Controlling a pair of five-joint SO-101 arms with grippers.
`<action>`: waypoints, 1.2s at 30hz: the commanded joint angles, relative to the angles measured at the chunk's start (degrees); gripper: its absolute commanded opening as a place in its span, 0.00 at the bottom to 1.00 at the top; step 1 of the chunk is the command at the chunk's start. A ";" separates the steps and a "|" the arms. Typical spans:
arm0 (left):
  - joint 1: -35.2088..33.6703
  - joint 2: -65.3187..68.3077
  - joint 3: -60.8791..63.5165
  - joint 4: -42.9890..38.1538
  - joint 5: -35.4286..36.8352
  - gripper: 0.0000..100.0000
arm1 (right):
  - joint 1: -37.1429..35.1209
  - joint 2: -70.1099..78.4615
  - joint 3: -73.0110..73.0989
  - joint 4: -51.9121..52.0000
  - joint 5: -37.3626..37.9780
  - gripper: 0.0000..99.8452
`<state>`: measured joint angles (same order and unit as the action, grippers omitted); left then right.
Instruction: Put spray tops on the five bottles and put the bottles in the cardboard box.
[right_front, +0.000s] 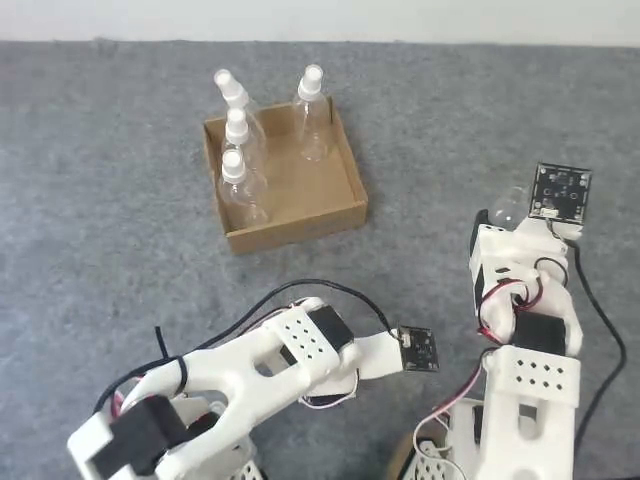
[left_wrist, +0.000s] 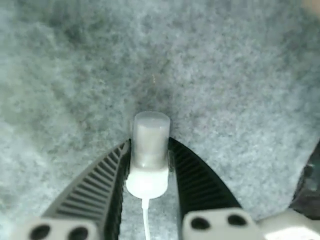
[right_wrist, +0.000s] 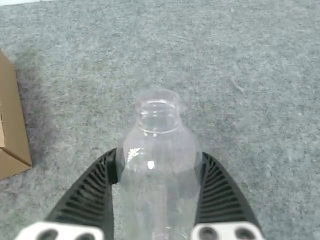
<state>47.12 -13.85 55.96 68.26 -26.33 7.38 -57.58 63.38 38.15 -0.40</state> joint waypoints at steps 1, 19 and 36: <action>-0.35 0.09 -2.24 0.88 2.64 0.01 | 0.22 -1.54 -0.79 -0.84 -0.53 0.04; -14.68 0.09 -10.68 0.79 25.14 0.01 | 0.22 -1.54 -0.79 -0.84 -0.79 0.03; -17.14 -11.52 -10.95 -0.62 34.73 0.01 | -3.65 -9.71 3.25 -0.40 -0.44 0.03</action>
<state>32.44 -17.27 45.85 68.79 6.73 4.92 -63.47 66.90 38.15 -0.75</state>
